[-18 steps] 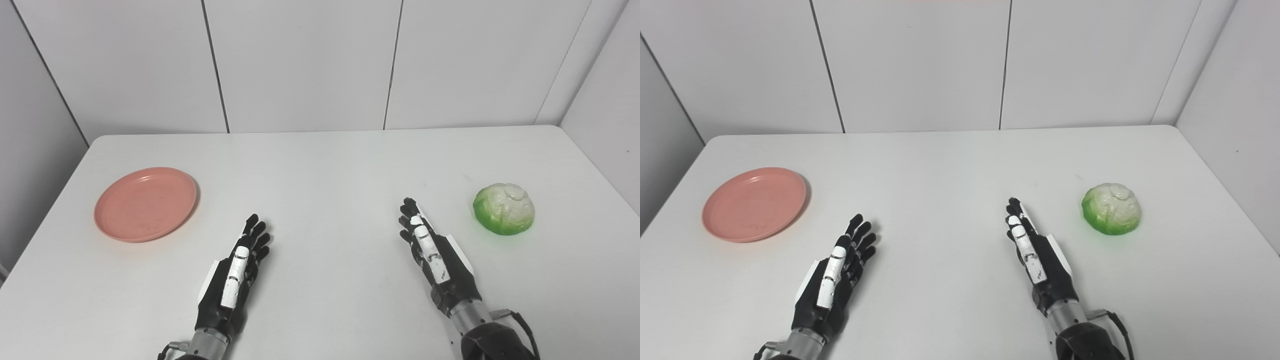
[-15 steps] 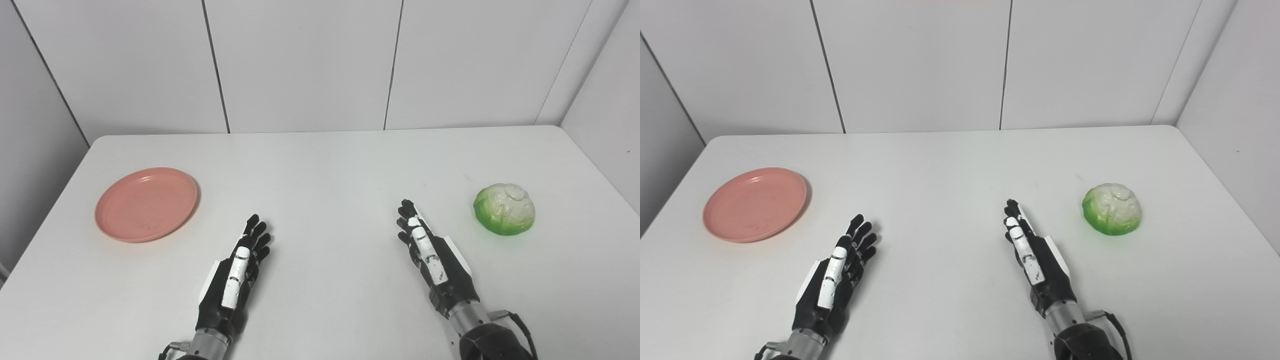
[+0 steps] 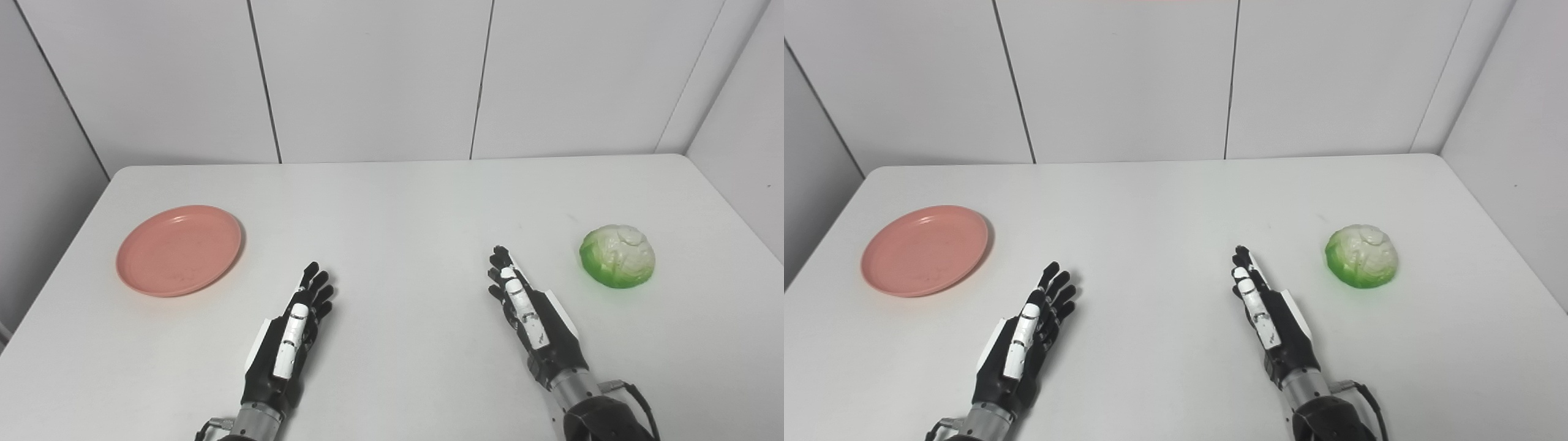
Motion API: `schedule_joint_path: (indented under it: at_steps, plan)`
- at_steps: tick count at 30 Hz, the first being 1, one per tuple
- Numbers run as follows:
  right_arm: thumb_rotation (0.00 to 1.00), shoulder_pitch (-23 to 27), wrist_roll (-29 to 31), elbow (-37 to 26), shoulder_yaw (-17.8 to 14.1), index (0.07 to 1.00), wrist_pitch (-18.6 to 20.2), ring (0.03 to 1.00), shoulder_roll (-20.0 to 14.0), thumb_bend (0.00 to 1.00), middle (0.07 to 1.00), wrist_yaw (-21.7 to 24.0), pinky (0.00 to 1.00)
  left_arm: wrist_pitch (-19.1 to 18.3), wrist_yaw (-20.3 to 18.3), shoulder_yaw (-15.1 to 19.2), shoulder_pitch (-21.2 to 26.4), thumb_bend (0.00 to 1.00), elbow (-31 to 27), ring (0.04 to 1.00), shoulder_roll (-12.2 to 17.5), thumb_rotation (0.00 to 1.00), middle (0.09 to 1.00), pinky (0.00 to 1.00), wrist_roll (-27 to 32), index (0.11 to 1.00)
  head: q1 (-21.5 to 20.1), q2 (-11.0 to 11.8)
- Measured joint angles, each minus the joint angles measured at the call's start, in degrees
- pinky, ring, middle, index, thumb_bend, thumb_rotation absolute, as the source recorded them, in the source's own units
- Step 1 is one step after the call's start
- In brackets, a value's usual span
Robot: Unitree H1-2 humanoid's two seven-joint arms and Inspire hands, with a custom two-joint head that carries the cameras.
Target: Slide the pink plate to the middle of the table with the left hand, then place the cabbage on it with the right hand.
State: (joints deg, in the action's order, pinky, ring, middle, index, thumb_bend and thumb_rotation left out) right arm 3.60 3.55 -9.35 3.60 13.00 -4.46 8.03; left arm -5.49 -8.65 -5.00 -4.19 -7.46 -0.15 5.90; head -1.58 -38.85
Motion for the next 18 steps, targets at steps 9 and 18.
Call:
schedule_joint_path:
  at_steps: [9,18]
  plan:
    - [1.00,0.1,-0.9,0.0,0.1,0.996,0.0,0.984,0.0,0.21,0.990,0.0,0.96,0.1,0.0,0.1,0.1,0.49,0.2,0.963,0.0,1.00,0.984,0.96,0.0,0.987,0.0,0.2]
    - [1.00,0.1,-0.5,1.2,-0.3,0.994,-1.9,0.982,-0.3,0.24,0.992,0.3,0.97,1.9,0.0,-0.2,0.1,0.50,1.2,0.959,-0.2,1.00,0.980,0.95,-0.7,0.977,8.0,3.7]
